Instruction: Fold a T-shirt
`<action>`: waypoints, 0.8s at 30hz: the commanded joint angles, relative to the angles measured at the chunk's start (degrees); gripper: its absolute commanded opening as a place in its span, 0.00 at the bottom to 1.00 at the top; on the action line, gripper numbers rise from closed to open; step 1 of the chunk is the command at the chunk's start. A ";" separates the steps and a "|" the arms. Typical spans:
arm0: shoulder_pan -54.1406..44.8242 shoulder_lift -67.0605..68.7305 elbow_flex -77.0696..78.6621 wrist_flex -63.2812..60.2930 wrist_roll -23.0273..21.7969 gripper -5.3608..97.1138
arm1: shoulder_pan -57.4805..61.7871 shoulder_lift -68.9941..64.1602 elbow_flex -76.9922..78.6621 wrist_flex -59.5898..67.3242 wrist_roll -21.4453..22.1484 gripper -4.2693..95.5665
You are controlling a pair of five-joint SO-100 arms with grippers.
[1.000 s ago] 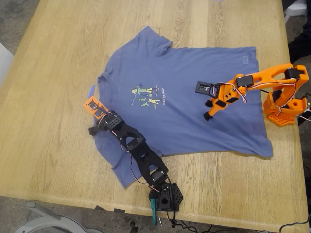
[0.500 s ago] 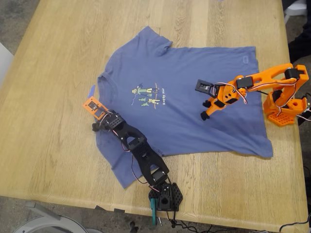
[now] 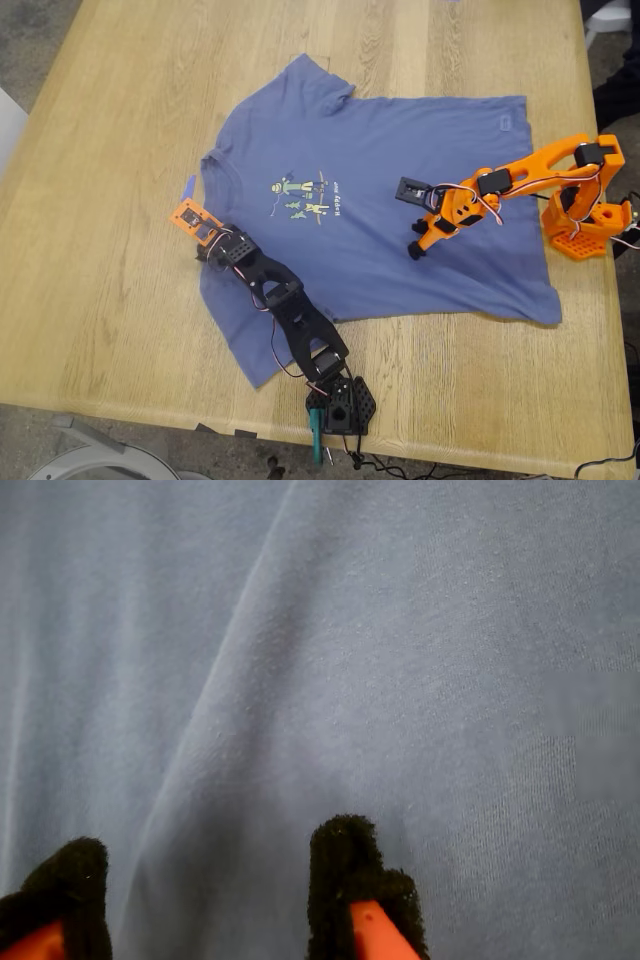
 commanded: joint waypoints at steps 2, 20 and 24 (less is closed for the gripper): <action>6.77 -0.79 1.14 0.09 -1.85 0.07 | -0.44 -0.70 -3.69 -1.76 -0.09 0.36; 8.61 2.11 3.25 0.35 -2.20 0.05 | -1.58 -6.24 1.41 -9.40 3.60 0.34; 8.61 3.60 3.52 1.05 -2.20 0.05 | -4.39 -7.82 2.02 -9.84 7.65 0.33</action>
